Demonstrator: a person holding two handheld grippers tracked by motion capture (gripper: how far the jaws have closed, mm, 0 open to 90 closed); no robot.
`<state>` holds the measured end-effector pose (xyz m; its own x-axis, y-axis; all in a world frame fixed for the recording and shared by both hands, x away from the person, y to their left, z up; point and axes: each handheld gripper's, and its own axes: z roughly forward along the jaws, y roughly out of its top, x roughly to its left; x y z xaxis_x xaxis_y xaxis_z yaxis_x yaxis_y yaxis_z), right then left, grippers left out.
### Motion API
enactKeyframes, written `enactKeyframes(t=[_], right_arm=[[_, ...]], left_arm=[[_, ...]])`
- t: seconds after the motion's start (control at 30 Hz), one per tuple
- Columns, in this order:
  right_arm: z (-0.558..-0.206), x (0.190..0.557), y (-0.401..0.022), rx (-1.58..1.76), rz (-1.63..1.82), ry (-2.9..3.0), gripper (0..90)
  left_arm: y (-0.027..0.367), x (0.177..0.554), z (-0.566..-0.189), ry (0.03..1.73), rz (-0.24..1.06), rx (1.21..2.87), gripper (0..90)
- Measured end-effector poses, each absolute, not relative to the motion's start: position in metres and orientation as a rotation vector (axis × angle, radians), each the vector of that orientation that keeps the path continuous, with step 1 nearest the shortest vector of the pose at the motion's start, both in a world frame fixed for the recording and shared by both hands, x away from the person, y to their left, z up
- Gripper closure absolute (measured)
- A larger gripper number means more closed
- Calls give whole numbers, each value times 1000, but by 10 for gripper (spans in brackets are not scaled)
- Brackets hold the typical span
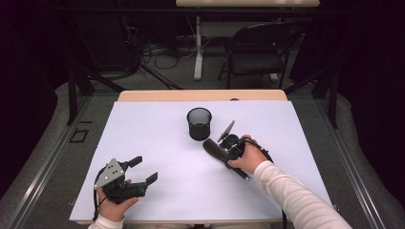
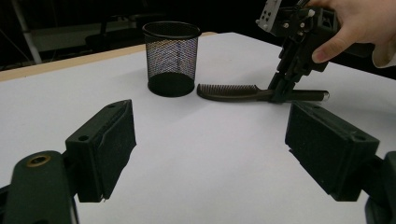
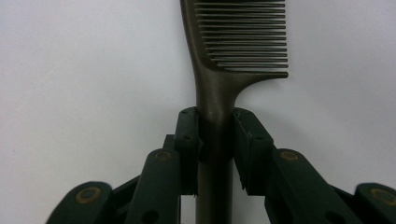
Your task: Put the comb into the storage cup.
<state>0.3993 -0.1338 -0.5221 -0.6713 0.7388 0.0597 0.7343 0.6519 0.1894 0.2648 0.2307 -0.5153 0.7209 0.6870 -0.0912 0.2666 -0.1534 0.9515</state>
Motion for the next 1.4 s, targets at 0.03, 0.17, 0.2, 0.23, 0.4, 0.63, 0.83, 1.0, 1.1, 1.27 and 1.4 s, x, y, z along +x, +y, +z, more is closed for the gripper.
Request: enactKeyframes(t=[0.03, 0.17, 0.2, 0.23, 0.4, 0.63, 0.83, 1.0, 1.1, 1.27, 1.4], right_arm=[[-522, 399, -134, 1269, 323, 2830, 730], [-521, 397, -136, 1275, 360, 2820, 730], [-520, 397, -137, 1272, 356, 2821, 730], [-519, 396, -137, 1277, 358, 2821, 730], [-516, 394, -139, 1274, 375, 2815, 730], [-513, 390, -141, 1274, 410, 2798, 730], [-511, 386, -143, 1258, 426, 2794, 730], [-508, 384, -145, 1262, 440, 2783, 730], [-505, 382, -146, 1258, 456, 2778, 730], [-501, 379, -148, 1260, 499, 2753, 730], [-498, 376, -150, 1274, 518, 2733, 730]], left_arm=[[231, 265, -515, 763, 439, 1733, 162], [230, 265, -515, 767, 443, 1734, 162], [231, 265, -515, 767, 443, 1734, 162], [231, 265, -515, 766, 442, 1735, 162], [230, 265, -515, 766, 442, 1734, 163], [230, 265, -516, 764, 438, 1730, 162], [230, 265, -516, 767, 441, 1732, 162], [230, 265, -516, 767, 441, 1732, 162], [230, 265, -516, 767, 441, 1731, 162], [230, 265, -516, 767, 442, 1732, 162], [230, 265, -516, 767, 441, 1731, 162]])
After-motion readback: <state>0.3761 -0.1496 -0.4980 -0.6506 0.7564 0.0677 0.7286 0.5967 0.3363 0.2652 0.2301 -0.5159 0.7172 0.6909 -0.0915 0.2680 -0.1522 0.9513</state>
